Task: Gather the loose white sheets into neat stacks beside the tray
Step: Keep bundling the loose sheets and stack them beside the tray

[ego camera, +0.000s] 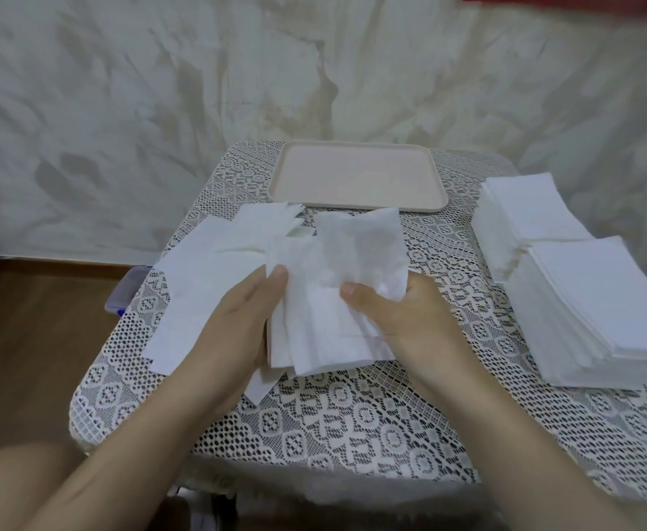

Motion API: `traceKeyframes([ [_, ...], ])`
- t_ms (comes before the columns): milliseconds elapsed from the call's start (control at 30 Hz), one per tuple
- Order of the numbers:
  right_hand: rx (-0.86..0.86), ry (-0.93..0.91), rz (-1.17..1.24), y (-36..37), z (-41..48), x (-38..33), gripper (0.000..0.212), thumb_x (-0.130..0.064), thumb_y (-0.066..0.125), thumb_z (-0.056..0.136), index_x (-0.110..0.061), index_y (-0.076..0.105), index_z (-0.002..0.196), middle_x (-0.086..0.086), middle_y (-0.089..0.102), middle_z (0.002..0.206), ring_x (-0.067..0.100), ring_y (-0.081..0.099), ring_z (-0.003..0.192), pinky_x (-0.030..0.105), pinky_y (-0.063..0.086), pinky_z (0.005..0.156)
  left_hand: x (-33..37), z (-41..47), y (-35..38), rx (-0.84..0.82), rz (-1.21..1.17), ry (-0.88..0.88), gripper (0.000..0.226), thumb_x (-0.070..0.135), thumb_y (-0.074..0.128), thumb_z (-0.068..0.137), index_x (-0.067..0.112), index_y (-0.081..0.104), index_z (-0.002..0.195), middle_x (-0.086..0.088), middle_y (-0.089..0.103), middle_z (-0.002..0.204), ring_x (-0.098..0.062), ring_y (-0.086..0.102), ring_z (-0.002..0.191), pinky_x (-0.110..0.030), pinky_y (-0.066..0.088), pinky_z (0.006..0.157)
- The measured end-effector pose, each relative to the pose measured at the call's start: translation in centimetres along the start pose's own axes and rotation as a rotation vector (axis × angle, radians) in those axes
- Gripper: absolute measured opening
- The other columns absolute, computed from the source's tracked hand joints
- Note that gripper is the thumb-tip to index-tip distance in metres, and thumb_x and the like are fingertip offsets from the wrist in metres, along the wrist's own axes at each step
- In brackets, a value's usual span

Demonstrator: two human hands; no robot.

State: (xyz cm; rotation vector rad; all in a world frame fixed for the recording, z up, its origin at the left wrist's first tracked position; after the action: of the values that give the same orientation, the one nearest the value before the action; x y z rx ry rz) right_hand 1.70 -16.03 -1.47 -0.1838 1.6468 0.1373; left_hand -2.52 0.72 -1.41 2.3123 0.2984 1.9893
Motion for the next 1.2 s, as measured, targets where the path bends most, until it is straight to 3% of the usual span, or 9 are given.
traceKeyframes([
  [100,-0.008,0.005,0.015,0.4,-0.3,0.1,0.006,-0.019,0.07,0.096,-0.018,0.075,0.098,-0.003,0.08,0.094,0.016,0.077,0.087,0.048,0.063,0.083,0.0,-0.1,0.3,-0.017,0.003,-0.02,0.034,0.031,0.044,0.11,0.009,0.068,0.121,0.001,0.075,0.073,-0.009,0.065,0.051,-0.021,0.048,0.041],
  [200,0.02,0.017,0.082,0.4,-0.3,0.1,0.006,-0.018,0.07,0.096,-0.017,0.075,0.098,0.0,0.08,0.095,0.02,0.077,0.089,0.05,0.063,0.08,-0.1,0.1,0.1,0.01,-0.012,-0.029,0.038,0.044,0.05,0.102,0.017,0.071,0.119,-0.003,0.08,0.093,-0.016,0.075,0.075,-0.03,0.057,0.063],
  [233,0.035,0.033,0.119,0.3,-0.3,0.2,0.005,-0.018,0.07,0.096,-0.017,0.075,0.098,0.0,0.08,0.095,0.02,0.077,0.089,0.048,0.064,0.078,-0.3,0.2,0.0,0.017,0.006,-0.039,0.037,0.046,0.052,0.1,0.021,0.072,0.118,-0.003,0.08,0.096,-0.018,0.075,0.079,-0.034,0.059,0.059],
  [300,0.057,0.047,0.154,-0.1,-0.3,0.1,0.005,-0.017,0.071,0.095,-0.017,0.074,0.098,-0.001,0.08,0.094,0.019,0.077,0.088,0.042,0.063,0.074,-0.5,0.2,-0.2,0.03,0.007,-0.062,0.03,0.042,0.053,0.104,0.022,0.072,0.115,-0.001,0.077,0.087,-0.016,0.071,0.063,-0.03,0.052,0.044],
  [400,0.071,0.02,0.029,-0.5,-0.1,0.1,0.004,-0.022,0.071,0.095,-0.02,0.074,0.097,-0.008,0.079,0.093,0.012,0.076,0.085,0.038,0.063,0.075,-0.5,0.3,-0.3,0.023,0.004,-0.041,0.027,0.033,0.053,0.106,0.019,0.071,0.121,-0.006,0.075,0.089,-0.016,0.067,0.055,-0.028,0.048,0.038],
  [567,0.029,-0.009,-0.139,-1.3,0.1,0.2,0.005,-0.034,0.068,0.097,-0.031,0.071,0.096,-0.024,0.076,0.094,-0.004,0.072,0.084,0.022,0.055,0.076,-0.9,0.6,-0.9,0.062,0.025,-0.046,0.021,0.031,0.056,0.106,0.029,0.075,0.115,-0.005,0.08,0.105,-0.028,0.078,0.086,-0.039,0.058,0.051],
  [700,-0.051,0.09,-0.077,-1.6,0.2,0.9,0.012,-0.031,0.069,0.096,-0.023,0.075,0.103,-0.016,0.079,0.099,0.005,0.075,0.092,0.032,0.055,0.088,-0.8,0.6,-1.0,0.053,0.002,-0.055,0.023,0.031,0.055,0.106,0.03,0.073,0.119,-0.005,0.08,0.112,-0.03,0.078,0.096,-0.04,0.059,0.054],
  [900,-0.01,0.05,-0.108,-2.2,0.2,0.5,0.009,-0.022,0.071,0.095,-0.017,0.077,0.1,-0.01,0.08,0.095,0.01,0.077,0.088,0.035,0.059,0.083,-0.7,0.7,-0.9,0.038,0.006,-0.015,0.03,0.034,0.048,0.11,0.02,0.072,0.121,-0.011,0.077,0.098,-0.02,0.066,0.055,-0.029,0.043,0.036],
  [1200,-0.021,0.023,-0.154,-1.2,0.1,0.2,0.006,-0.026,0.072,0.094,-0.022,0.077,0.096,-0.014,0.079,0.094,0.008,0.076,0.087,0.045,0.059,0.092,-0.7,0.6,-0.6,0.011,-0.022,0.006,0.032,0.033,0.046,0.11,0.016,0.071,0.121,-0.006,0.077,0.088,-0.016,0.067,0.055,-0.027,0.047,0.037],
])
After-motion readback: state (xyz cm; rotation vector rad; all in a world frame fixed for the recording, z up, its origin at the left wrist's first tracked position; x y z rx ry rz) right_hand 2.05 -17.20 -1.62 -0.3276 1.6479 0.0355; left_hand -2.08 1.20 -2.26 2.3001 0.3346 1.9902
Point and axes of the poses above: each hand's wrist, its own z-axis towards the middle knuckle, its own y-axis out of the palm, x = y × z, the point moved 5 cm from there along z, towards the middle knuckle
